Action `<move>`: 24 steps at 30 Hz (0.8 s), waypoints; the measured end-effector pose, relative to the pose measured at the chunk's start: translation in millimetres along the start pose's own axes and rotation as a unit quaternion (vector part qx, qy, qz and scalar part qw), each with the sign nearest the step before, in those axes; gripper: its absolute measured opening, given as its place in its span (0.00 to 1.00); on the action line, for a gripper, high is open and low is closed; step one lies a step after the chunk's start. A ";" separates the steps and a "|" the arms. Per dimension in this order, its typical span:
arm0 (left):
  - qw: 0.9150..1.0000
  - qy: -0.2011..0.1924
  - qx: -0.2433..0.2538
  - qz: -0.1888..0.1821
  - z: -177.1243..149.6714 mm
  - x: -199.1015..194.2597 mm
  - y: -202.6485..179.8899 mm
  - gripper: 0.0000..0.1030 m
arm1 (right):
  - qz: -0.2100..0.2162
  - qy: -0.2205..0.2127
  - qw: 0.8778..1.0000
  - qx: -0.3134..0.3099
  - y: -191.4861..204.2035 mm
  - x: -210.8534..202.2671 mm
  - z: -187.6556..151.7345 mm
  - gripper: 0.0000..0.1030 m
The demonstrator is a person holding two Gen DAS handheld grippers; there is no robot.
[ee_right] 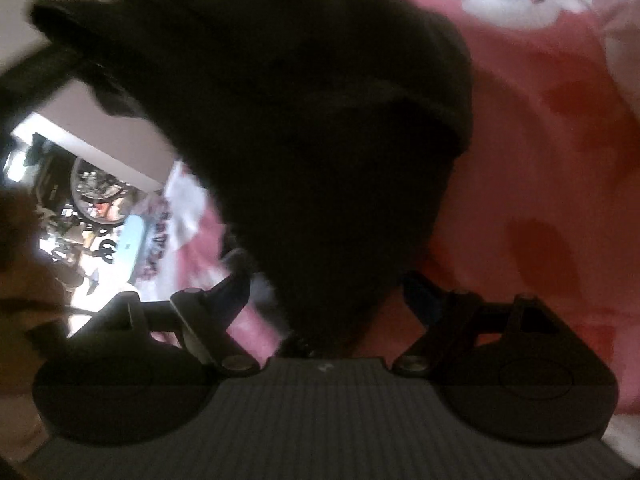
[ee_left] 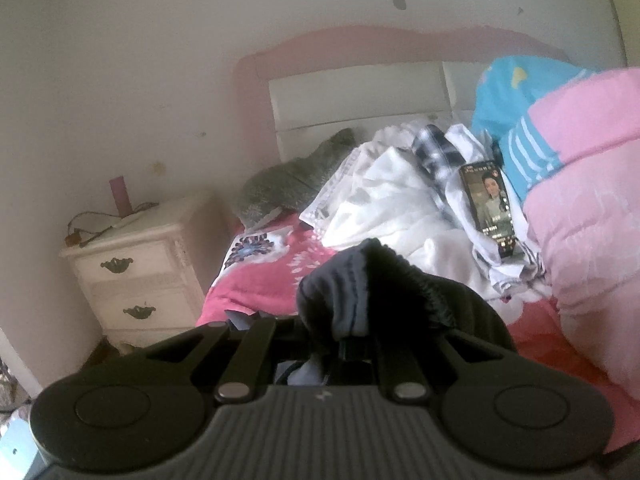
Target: Fold clothes
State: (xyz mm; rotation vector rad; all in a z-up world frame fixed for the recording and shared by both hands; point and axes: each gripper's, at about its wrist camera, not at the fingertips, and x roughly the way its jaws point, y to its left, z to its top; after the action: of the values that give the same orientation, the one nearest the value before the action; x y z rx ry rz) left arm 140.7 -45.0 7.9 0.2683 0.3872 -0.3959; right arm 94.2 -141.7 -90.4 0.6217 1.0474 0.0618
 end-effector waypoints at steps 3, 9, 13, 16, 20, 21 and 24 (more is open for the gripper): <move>1.000 -0.003 -0.009 0.005 0.5 -6.3 5.8 0.11 | 0.000 0.022 0.999 -0.031 -1.5 13.3 -2.0 0.38; 0.998 -0.017 -0.027 0.049 5.7 -32.7 18.9 0.10 | 0.005 -0.020 0.998 -0.056 -9.2 -8.0 1.8 0.07; 0.994 -0.040 -0.053 0.084 17.3 -60.2 28.0 0.10 | 0.003 -0.087 0.992 -0.091 -3.0 -48.9 16.2 0.06; 0.991 -0.062 -0.064 0.104 30.2 -86.0 30.7 0.10 | -0.003 -0.150 0.980 -0.133 5.7 -88.7 26.0 0.06; 0.985 -0.100 -0.067 0.123 51.3 -124.8 30.4 0.10 | -0.007 -0.238 0.953 -0.189 15.3 -148.3 37.8 0.06; 0.983 -0.110 -0.068 0.128 57.0 -134.9 30.0 0.10 | -0.003 -0.256 0.945 -0.202 16.1 -161.4 39.7 0.06; 0.977 -0.141 -0.074 0.141 73.1 -166.9 30.6 0.10 | 0.012 -0.309 0.922 -0.232 31.0 -199.4 54.7 0.06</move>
State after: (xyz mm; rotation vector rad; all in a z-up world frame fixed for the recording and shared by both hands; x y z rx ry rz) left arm 34.3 12.0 147.7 0.1165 0.0946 -0.1220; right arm 44.1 -207.5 101.7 0.1886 0.3826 0.1219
